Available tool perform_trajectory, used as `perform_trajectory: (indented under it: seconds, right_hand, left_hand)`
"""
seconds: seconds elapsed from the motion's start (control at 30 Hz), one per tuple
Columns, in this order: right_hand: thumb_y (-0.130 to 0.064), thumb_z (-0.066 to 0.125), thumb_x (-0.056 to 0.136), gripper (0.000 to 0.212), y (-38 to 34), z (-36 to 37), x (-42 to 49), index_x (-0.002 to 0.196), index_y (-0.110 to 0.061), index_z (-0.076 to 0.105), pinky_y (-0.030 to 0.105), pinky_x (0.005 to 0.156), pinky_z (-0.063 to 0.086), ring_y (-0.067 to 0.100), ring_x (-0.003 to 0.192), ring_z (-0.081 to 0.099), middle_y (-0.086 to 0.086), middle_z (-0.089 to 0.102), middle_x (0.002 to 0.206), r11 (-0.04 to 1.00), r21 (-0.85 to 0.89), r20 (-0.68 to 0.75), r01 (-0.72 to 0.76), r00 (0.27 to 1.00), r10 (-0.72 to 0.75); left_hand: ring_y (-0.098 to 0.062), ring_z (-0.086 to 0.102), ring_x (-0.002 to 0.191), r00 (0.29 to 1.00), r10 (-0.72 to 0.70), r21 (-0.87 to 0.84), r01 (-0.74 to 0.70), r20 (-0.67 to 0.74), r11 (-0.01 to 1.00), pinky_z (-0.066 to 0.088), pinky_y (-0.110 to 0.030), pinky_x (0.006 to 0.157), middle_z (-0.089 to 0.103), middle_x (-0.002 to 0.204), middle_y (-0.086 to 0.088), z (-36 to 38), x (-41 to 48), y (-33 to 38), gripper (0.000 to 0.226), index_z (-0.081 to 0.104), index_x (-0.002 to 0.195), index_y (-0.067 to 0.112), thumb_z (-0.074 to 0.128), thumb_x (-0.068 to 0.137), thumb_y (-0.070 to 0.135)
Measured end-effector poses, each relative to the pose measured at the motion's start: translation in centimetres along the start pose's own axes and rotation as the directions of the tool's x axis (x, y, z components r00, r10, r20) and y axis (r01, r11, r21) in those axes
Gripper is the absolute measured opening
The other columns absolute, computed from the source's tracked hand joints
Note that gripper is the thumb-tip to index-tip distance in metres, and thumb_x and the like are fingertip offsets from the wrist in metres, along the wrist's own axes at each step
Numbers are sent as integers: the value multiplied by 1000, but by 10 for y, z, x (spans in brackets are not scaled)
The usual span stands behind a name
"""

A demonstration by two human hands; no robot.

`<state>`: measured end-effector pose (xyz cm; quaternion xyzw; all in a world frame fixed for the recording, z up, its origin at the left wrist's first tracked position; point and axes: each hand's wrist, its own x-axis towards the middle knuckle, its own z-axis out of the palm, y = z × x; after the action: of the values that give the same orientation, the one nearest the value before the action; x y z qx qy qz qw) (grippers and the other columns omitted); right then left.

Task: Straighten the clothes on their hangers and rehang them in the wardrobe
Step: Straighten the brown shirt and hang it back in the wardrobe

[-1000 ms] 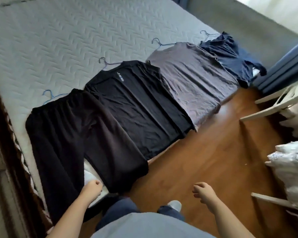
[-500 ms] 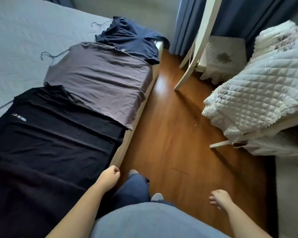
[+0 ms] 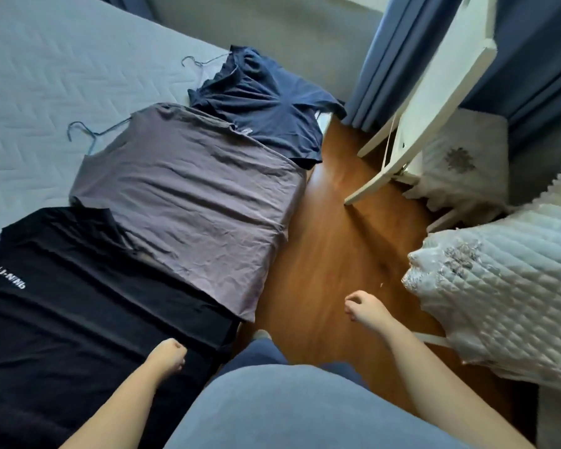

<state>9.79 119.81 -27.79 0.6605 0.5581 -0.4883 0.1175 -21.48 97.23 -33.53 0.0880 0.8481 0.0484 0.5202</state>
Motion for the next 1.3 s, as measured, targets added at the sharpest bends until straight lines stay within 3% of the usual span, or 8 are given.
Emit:
perform_trajectory:
  seconds: [0.1,0.2,0.3,0.53,0.77,0.93,1.07,1.3]
  right_hand:
    - [0,44,91,11,-47,-17,23,91,-7,53,12,57,48,13,64,54,9,58,78,986,158,-6,55,999,-54]
    - [-2,45,92,14,-57,-45,56,87,-5,57,25,67,51,24,70,56,11,60,78,984,181,5,-5,1000,5]
    - [-6,45,90,20,-66,-94,101,98,3,62,39,79,50,36,88,61,15,64,84,998,45,13,-32,999,32]
    - [-19,47,92,26,-188,-225,220,113,-9,59,29,87,43,27,107,58,10,64,113,927,-301,85,223,975,-207]
    - [-12,44,92,25,-270,-286,314,100,5,60,21,54,35,27,89,60,17,63,98,847,-512,188,141,981,-49]
    - [-15,44,91,34,-321,-244,333,119,3,54,33,89,47,29,105,61,18,63,115,720,-662,236,209,970,-64]
    - [-1,44,82,20,-366,-169,315,67,-7,57,33,62,46,25,63,54,7,55,60,761,-578,340,295,935,-104]
    - [-14,46,85,8,-446,-61,311,79,-17,51,21,66,37,17,81,54,4,60,88,523,-719,477,458,872,-107]
  left_hand:
    - [-22,50,72,999,44,27,-44,13,999,46,-34,71,50,64,-8,-8,18,61,32,41,56,13,42,86,2]
    - [-24,53,68,995,99,-38,-98,16,994,50,-36,74,53,63,-12,-5,31,126,29,44,58,11,41,86,3]
    - [-23,53,67,993,112,-129,-108,22,986,49,-35,72,54,64,-9,1,40,189,26,47,63,11,41,87,6]
    - [-21,46,57,998,-23,-273,8,-53,962,43,-32,64,49,54,-10,22,51,306,35,42,52,11,40,86,1]
    - [-21,56,89,985,57,-310,-106,-163,945,42,-27,75,60,92,-3,2,30,412,14,51,81,22,43,92,19]
    - [-24,55,87,922,-129,-528,-91,-365,844,37,-26,71,60,91,-7,-34,25,381,8,52,87,19,48,91,12]
    - [-25,57,77,916,-299,-679,40,-269,733,42,-32,67,65,98,-14,-50,43,324,14,54,83,21,48,90,11]
    - [-35,58,99,837,-516,-785,194,-179,588,41,-34,78,63,111,-18,-104,102,254,19,60,103,6,46,89,8]
